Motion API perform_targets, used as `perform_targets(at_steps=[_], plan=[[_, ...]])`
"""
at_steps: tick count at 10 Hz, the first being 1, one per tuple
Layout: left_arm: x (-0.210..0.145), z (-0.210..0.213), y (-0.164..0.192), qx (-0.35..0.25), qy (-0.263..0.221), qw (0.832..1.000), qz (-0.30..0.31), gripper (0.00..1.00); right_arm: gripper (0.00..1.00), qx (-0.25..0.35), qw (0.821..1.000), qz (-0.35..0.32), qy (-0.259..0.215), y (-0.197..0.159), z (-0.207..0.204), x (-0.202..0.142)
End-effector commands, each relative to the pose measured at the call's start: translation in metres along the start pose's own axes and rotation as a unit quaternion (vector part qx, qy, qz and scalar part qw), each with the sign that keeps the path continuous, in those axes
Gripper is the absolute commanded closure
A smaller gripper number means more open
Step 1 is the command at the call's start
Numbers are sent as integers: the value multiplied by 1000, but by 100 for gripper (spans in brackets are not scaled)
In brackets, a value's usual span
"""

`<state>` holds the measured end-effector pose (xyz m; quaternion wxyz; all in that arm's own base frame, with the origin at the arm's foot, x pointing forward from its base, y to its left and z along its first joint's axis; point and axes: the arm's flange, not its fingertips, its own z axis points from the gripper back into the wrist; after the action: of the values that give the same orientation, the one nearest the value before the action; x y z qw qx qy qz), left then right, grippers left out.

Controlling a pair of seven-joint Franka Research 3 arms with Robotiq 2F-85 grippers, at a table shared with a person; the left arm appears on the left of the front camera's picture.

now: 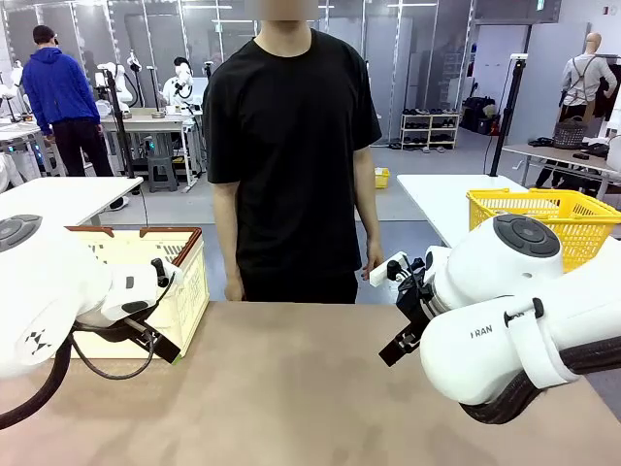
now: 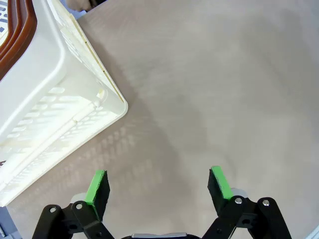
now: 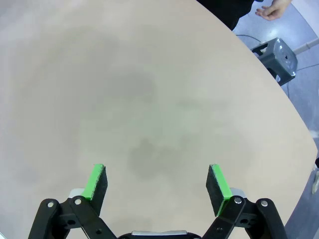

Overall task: Place the drinks into the Shopping basket.
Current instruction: Pick up one drink and place it into the Shopping basket.

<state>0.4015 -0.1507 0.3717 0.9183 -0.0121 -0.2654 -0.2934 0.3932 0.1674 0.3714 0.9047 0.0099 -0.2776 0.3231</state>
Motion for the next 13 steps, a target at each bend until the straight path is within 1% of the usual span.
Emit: perform_targets(at_steps=[1, 11, 12, 13], plan=[[0, 0, 0, 0, 0, 1000, 0, 0, 0, 0, 1000, -2, 0, 0, 0, 0], [0, 0, 0, 0, 0, 1000, 0, 0, 0, 0, 1000, 0, 0, 0, 0, 0], [2, 3, -4, 20, -13, 1000, 15, 0, 0, -36, 999, -11, 10, 9, 6, 8], [9, 11, -13, 12, -13, 999, 34, 0, 0, -26, 1000, -12, 7, 24, 14, 20]])
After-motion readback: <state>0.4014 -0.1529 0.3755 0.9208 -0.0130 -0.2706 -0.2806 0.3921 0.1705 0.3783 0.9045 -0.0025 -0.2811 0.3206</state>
